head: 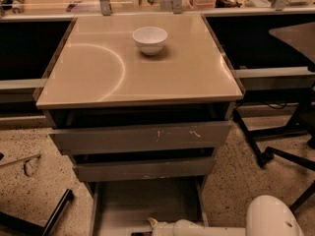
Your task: Pick redbull can from bottom drawer and place on counter
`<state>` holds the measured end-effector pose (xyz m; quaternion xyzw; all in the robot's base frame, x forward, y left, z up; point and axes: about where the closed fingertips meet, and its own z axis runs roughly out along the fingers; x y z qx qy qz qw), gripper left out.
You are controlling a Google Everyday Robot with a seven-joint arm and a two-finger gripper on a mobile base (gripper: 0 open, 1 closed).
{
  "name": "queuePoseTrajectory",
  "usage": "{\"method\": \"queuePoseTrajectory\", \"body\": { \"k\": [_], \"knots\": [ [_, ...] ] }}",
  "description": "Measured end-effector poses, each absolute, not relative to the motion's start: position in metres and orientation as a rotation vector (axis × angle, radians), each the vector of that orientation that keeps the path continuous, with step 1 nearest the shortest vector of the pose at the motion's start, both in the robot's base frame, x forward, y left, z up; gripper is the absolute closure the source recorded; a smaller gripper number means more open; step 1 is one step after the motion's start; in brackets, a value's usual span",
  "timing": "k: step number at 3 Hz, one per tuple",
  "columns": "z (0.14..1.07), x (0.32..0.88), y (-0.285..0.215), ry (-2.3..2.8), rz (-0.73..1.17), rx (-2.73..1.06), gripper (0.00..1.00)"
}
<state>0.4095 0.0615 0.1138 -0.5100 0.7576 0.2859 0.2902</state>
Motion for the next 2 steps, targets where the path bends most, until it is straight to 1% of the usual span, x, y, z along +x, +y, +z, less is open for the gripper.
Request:
{"method": "queuePoseTrajectory", "body": {
  "k": [1,2],
  "knots": [
    [0.11,0.4098,0.0608,2.024,0.772,-1.364,0.26],
    [0.11,0.4098,0.0608,2.024,0.772,-1.364,0.5]
  ]
}}
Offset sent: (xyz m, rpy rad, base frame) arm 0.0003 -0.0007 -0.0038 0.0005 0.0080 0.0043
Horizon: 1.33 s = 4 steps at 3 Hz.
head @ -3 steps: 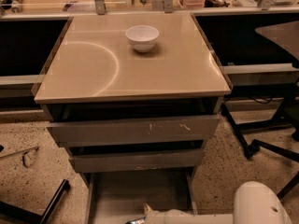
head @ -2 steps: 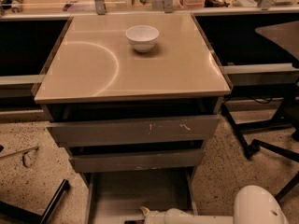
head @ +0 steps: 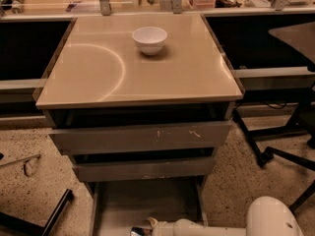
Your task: Pick redbull can from bottom drawer and place on counter
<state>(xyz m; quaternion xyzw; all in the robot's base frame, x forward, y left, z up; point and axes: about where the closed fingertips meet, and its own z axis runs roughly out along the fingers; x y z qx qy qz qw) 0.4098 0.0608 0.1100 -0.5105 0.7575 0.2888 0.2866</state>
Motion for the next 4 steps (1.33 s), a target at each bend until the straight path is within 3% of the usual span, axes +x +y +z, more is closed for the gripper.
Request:
{"method": "queuePoseTrajectory", "body": {
  "k": [2,4],
  "knots": [
    [0.161,0.43,0.039,1.983,0.688,-1.297,0.96],
    [0.175,0.401,0.047,1.962,0.725,-1.336,1.0]
  ]
}}
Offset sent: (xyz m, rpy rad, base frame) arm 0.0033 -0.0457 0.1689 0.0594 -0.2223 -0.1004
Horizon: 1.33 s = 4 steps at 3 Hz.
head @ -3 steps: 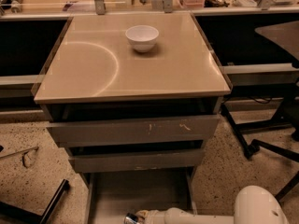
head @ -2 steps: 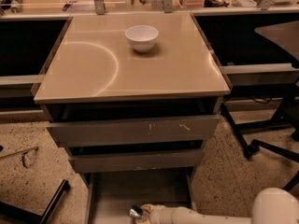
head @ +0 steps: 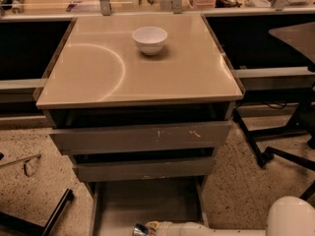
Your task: Pick redbull can from bottom drawer and place on counter
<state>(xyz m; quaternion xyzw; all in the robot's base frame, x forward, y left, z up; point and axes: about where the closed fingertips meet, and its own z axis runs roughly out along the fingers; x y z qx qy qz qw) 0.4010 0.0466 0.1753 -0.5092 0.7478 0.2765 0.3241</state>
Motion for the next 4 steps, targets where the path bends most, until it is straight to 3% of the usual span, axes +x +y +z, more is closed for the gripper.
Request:
{"method": "queuePoseTrajectory", "body": {
  "k": [1,3,4],
  "knots": [
    [0.215,0.404,0.046,1.886,0.728,-1.338,1.0],
    [0.394,0.414,0.049,1.698,0.658,-1.387,1.0],
    [0.416,0.427,0.046,1.665,0.606,-1.413,1.0]
  ]
}}
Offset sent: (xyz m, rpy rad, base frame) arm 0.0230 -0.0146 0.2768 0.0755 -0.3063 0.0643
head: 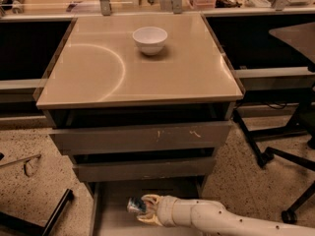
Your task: Pick redbull can from bottom drawer and place on counter
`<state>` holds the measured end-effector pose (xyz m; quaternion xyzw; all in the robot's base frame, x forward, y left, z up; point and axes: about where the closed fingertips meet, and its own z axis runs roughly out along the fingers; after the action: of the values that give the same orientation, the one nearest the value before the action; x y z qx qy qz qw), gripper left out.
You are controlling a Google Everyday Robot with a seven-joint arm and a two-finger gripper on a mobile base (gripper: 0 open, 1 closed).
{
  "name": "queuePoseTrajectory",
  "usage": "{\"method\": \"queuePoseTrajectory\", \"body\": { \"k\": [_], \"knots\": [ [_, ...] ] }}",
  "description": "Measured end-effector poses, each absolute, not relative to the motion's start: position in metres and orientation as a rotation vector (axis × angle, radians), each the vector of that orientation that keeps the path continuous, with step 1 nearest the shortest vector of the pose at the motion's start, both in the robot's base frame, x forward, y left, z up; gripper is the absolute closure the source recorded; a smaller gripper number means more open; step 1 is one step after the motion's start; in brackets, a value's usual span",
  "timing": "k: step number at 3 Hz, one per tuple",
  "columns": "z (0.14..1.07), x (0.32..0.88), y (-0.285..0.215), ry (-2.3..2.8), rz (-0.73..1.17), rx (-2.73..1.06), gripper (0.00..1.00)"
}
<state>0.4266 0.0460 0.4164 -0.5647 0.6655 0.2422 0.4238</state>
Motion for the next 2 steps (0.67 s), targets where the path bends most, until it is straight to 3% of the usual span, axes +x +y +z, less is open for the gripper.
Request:
{"method": "queuePoseTrajectory", "body": {
  "k": [2],
  "knots": [
    [0.442,0.435,0.05,1.643,0.568,-1.447,1.0]
  ]
}}
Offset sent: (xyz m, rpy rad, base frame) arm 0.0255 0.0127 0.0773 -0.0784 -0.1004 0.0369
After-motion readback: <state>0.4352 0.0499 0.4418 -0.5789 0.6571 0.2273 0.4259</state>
